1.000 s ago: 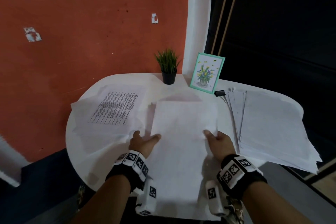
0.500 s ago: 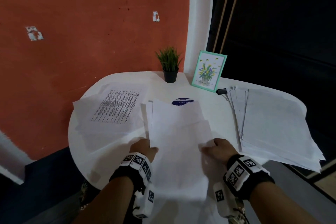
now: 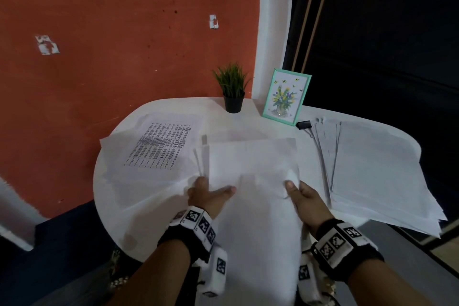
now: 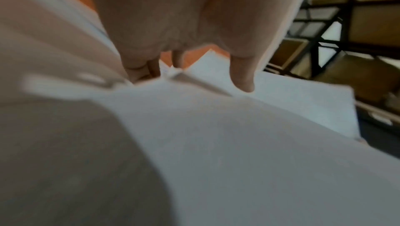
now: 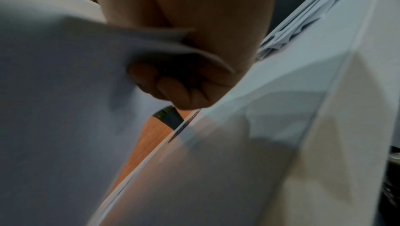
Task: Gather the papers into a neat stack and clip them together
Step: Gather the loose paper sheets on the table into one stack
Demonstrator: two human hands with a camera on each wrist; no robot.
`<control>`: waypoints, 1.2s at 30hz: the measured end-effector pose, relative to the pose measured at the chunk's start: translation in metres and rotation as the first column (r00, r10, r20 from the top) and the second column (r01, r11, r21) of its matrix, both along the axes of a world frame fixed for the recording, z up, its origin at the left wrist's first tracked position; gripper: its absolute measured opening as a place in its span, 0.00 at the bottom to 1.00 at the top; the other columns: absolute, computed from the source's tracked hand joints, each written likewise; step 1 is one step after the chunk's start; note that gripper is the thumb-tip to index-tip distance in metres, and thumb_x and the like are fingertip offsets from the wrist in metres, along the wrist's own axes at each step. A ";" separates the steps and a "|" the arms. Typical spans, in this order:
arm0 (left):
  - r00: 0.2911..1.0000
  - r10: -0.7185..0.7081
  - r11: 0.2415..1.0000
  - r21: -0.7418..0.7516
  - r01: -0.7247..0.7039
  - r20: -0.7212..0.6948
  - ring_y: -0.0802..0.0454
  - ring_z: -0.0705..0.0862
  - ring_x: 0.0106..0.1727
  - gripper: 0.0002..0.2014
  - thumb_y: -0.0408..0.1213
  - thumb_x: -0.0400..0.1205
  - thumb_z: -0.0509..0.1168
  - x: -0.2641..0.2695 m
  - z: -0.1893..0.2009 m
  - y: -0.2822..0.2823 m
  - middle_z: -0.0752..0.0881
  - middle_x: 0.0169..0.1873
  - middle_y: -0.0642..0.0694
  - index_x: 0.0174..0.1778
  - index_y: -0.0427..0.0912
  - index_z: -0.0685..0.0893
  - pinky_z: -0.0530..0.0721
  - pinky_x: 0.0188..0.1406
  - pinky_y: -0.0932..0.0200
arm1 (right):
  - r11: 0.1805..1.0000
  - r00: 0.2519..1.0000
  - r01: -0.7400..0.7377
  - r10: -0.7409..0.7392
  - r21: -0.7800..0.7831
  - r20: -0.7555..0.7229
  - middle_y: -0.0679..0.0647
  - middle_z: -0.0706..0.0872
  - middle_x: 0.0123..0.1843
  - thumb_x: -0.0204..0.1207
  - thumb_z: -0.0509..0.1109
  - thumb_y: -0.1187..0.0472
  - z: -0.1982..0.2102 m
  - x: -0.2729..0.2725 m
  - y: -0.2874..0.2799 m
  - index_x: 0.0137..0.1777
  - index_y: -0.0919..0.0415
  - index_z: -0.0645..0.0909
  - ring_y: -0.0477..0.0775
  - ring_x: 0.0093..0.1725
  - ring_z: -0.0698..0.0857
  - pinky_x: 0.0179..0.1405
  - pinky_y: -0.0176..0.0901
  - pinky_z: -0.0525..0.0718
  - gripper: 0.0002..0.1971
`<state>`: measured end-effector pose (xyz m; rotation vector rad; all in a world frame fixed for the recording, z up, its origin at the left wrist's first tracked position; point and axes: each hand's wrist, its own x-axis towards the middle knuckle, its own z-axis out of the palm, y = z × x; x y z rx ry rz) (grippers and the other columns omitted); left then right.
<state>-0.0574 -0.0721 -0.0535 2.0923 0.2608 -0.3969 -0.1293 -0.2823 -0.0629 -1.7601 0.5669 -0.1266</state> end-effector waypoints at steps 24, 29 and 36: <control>0.841 0.091 0.913 -0.383 0.144 0.533 0.51 0.87 0.48 0.10 0.32 0.77 0.70 0.023 0.063 0.008 0.88 0.42 0.53 0.54 0.41 0.86 0.83 0.44 0.74 | 0.999 0.886 -0.013 -0.008 0.043 0.464 0.43 0.88 0.49 0.75 0.72 0.69 0.069 0.022 0.007 0.52 0.46 0.80 0.43 0.50 0.87 0.53 0.43 0.85 0.15; 0.798 0.182 0.893 -0.436 0.110 0.575 0.54 0.83 0.60 0.15 0.39 0.79 0.68 0.019 0.064 0.003 0.87 0.56 0.52 0.62 0.43 0.83 0.77 0.63 0.60 | 0.997 0.830 0.027 -0.061 0.069 0.554 0.45 0.88 0.46 0.77 0.69 0.70 0.079 0.023 0.010 0.55 0.58 0.80 0.33 0.42 0.88 0.45 0.29 0.86 0.10; 0.879 0.033 0.955 -0.275 0.113 0.476 0.50 0.82 0.60 0.15 0.40 0.83 0.63 0.017 0.040 0.001 0.86 0.59 0.47 0.64 0.42 0.82 0.74 0.60 0.58 | 0.992 0.987 0.048 -0.028 -0.120 0.160 0.49 0.85 0.43 0.75 0.72 0.62 0.026 0.018 -0.004 0.50 0.56 0.78 0.52 0.45 0.83 0.42 0.41 0.79 0.07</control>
